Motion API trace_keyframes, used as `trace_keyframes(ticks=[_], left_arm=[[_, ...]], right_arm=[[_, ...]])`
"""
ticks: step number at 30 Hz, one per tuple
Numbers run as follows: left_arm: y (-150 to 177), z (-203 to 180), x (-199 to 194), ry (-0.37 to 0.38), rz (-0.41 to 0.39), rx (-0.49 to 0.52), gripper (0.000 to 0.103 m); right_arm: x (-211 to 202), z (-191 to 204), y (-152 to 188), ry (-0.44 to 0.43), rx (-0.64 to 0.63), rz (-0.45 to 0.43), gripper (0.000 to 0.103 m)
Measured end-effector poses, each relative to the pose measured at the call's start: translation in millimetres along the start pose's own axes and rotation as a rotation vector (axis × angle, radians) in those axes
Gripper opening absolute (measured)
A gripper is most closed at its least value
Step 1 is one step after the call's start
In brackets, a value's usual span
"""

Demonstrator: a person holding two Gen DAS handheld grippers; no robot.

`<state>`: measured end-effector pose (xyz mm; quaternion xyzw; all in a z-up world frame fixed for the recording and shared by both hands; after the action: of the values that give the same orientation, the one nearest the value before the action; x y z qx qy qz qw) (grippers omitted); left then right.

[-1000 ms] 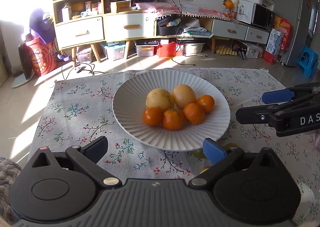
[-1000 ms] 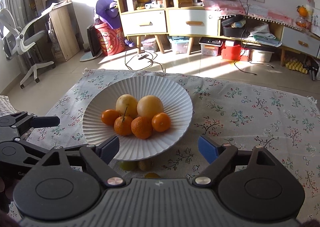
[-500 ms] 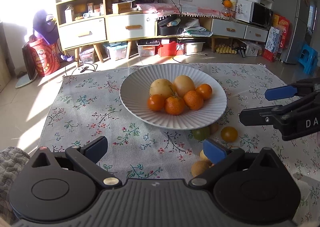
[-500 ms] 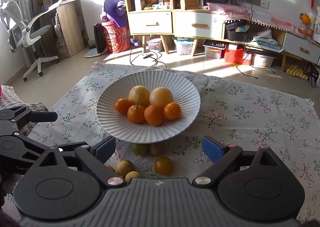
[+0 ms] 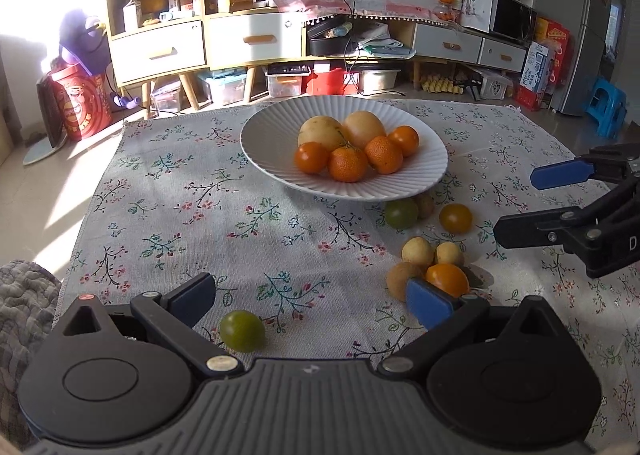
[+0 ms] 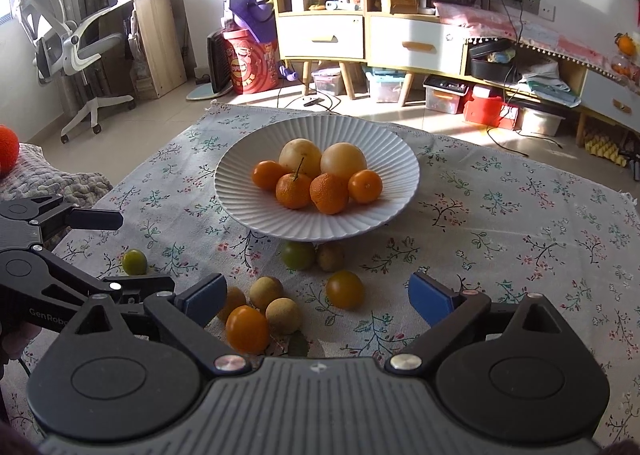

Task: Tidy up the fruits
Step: 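Withdraw both open tools from the bowl toward the fruit on the cloth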

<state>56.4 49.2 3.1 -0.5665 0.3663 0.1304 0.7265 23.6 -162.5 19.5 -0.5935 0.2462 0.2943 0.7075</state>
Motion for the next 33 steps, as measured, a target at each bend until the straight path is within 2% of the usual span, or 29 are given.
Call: trace_keyframes(ticks=[12,21,24,33], left_arm=[[17.7,0.2,-1.9,0.011,0.031,-0.005,0.095],[17.6,-31.1,0.8,0.093,0.012,0.037,0.094],[15.1,-42.8,1.9,0.120,-0.002,0.041,0.088],[6.4,-75.9,12.4,0.203,0.003,0.075,0.057]], right_arm=[[7.3,2.3,23.2,0.004,-0.037,0.056,0.097],[14.3,-10.2,22.0,0.027,-0.034,0.056,0.096],[15.8,-14.4,19.6,0.031,-0.034,0.052,0.095],[26.2,-29.3,18.4,0.059,-0.045,0.072,0.090]])
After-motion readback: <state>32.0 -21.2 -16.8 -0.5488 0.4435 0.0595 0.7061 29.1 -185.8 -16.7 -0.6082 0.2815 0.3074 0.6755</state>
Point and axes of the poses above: each gripper's, at about its wrist camera, not at the fingertips, and x roughly the way its jaws point, z to its left, y to its underside, the point moved 6 cm from there along x, roughly the way its jaws point, and after that the axes turned 8 degrees about x, right-handed, at the moved point
